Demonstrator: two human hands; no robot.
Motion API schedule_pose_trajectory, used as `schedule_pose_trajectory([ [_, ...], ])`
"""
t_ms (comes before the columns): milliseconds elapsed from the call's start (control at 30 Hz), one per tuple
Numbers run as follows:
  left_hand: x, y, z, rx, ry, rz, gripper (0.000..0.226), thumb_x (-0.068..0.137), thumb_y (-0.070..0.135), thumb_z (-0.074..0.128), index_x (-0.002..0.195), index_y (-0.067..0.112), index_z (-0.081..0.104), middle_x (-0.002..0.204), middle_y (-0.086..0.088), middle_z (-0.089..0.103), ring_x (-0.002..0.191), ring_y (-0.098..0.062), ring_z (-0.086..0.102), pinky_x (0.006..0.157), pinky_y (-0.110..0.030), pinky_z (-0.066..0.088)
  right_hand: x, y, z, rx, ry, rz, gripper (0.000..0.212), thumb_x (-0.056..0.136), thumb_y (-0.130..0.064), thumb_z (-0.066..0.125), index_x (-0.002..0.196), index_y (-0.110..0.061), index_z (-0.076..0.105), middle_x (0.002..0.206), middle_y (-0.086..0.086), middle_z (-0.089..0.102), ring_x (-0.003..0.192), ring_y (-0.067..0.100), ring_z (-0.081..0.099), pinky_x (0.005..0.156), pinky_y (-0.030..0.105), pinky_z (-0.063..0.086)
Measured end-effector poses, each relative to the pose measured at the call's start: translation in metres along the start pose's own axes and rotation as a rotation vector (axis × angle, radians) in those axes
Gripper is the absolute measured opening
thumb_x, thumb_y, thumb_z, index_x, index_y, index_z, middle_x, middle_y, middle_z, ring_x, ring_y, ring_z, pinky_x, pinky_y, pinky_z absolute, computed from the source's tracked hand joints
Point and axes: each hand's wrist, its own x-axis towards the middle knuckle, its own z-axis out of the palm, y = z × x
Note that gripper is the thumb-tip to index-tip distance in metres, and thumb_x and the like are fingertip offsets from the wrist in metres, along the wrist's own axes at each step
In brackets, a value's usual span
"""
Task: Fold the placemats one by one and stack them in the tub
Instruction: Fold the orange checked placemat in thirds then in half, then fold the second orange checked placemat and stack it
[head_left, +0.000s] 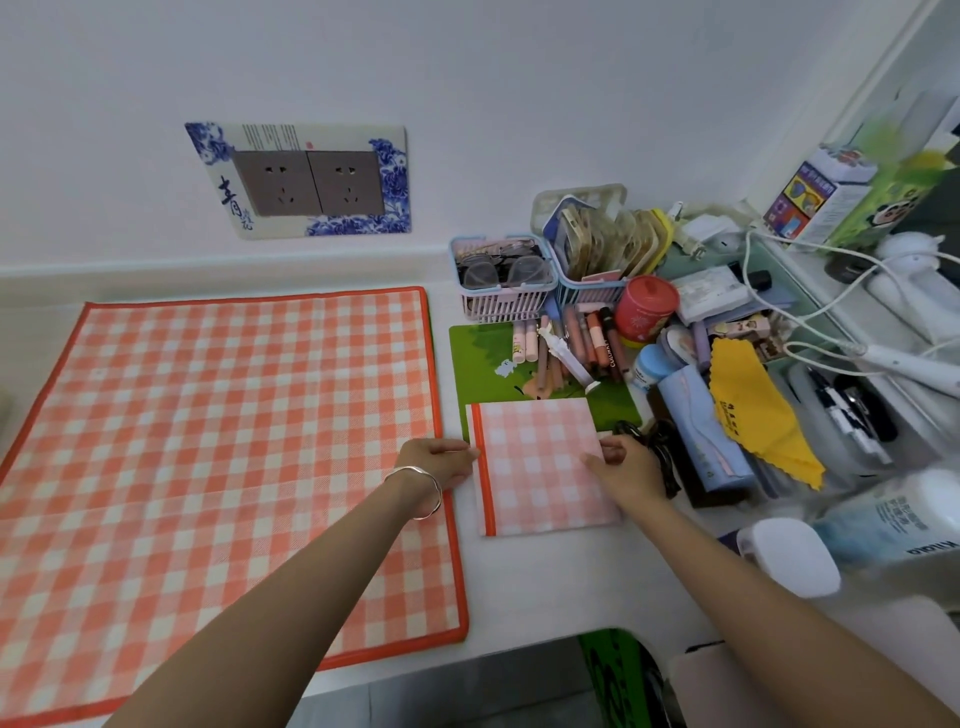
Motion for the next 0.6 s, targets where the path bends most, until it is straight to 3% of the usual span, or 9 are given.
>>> schedule_pose_trajectory([
  [167, -0.012, 0.007, -0.025, 0.070, -0.060, 0.089, 0.025, 0.081, 0.010, 0.071, 0.104, 0.002, 0.065, 0.074, -0.009, 0.066, 0.059, -0.007, 0.064, 0.056, -0.014, 0.053, -0.021, -0.010, -0.002, -0.072, 0.082, -0.088, 0.040, 0.084, -0.024, 0.068, 0.120, -0.010, 0.055, 0.119, 0.006, 0.055, 0.098, 0.018, 0.051, 0.081, 0.031, 0.042],
  [267, -0.021, 0.006, -0.052, 0.093, -0.112, 0.111, 0.033, 0.082, 0.007, 0.068, 0.114, 0.002, 0.062, 0.086, -0.009, 0.067, 0.072, -0.012, 0.063, 0.064, -0.017, 0.053, -0.041, -0.032, 0.012, -0.041, 0.047, -0.184, 0.027, 0.085, -0.021, 0.067, 0.110, -0.014, 0.060, 0.117, 0.002, 0.055, 0.100, 0.014, 0.051, 0.081, 0.028, 0.041],
  [500, -0.054, -0.011, -0.160, 0.341, -0.133, 0.330, 0.049, 0.078, 0.030, 0.074, 0.123, 0.024, 0.057, 0.116, 0.009, 0.061, 0.104, -0.004, 0.058, 0.081, -0.014, 0.045, -0.117, -0.094, 0.102, 0.052, -0.318, -0.368, 0.027, 0.085, -0.032, 0.067, 0.110, -0.024, 0.063, 0.122, -0.011, 0.053, 0.115, 0.003, 0.045, 0.098, 0.021, 0.034],
  [600, -0.064, -0.026, -0.213, 0.451, -0.084, 0.352, 0.058, 0.076, 0.035, 0.074, 0.128, 0.025, 0.052, 0.127, 0.010, 0.053, 0.113, -0.009, 0.053, 0.089, -0.021, 0.044, -0.151, -0.109, 0.145, 0.078, -0.422, -0.341, 0.021, 0.088, -0.036, 0.063, 0.108, -0.029, 0.064, 0.118, -0.016, 0.055, 0.114, 0.002, 0.048, 0.093, 0.016, 0.034],
])
